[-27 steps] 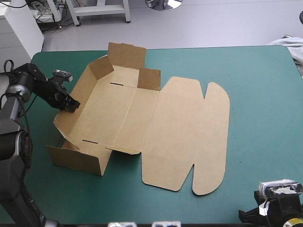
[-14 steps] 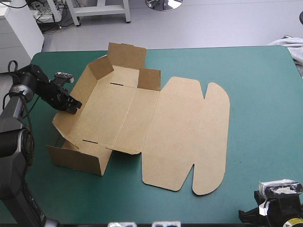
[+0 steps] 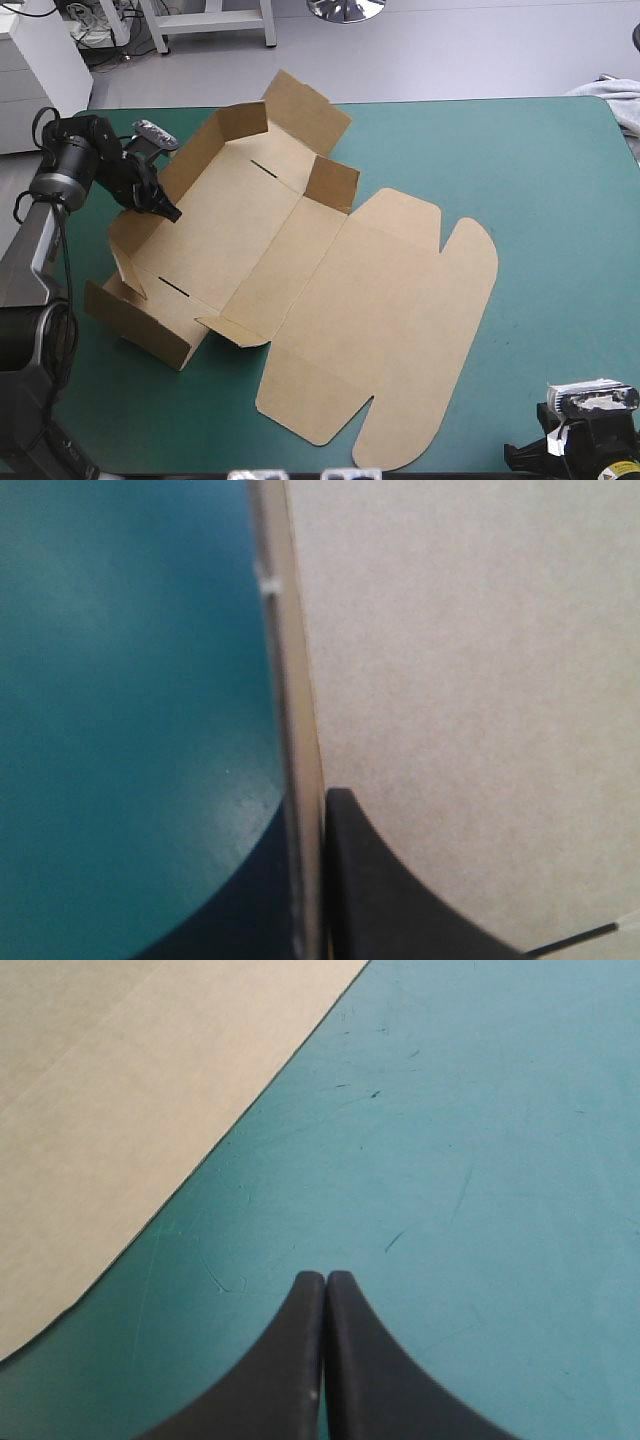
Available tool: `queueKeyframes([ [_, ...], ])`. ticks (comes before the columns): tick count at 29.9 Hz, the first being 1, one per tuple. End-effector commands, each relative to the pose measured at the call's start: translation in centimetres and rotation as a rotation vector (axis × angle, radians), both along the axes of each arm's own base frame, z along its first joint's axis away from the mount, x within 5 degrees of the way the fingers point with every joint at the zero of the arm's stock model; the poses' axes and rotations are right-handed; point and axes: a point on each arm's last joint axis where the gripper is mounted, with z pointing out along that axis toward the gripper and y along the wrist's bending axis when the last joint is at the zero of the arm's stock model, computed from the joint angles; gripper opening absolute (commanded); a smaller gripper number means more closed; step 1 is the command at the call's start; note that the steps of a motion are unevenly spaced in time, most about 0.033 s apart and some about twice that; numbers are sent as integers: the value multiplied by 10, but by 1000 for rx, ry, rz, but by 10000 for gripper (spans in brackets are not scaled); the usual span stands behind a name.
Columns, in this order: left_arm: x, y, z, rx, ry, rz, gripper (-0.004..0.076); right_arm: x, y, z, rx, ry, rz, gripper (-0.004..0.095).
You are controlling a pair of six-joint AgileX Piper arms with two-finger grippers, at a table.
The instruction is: Fold the box
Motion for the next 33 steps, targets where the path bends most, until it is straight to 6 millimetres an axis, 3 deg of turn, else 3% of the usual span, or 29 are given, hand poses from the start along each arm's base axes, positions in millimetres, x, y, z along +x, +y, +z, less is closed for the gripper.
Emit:
queueKeyframes([
  [1,-21,-25,62,51,-260,-92,-10,4,0,10,1,-60,1,-19],
  [8,-56,-72,120,179,-576,-269,-10,4,0,10,1,-60,1,-19],
  [12,-75,-101,136,230,-679,-402,-10,4,0,10,1,-60,1,-19],
  [23,-121,-182,140,210,-747,-706,-10,4,0,10,1,-60,1,-19],
  [33,-151,-227,130,221,-812,-778,-10,4,0,10,2,-64,1,-18],
])
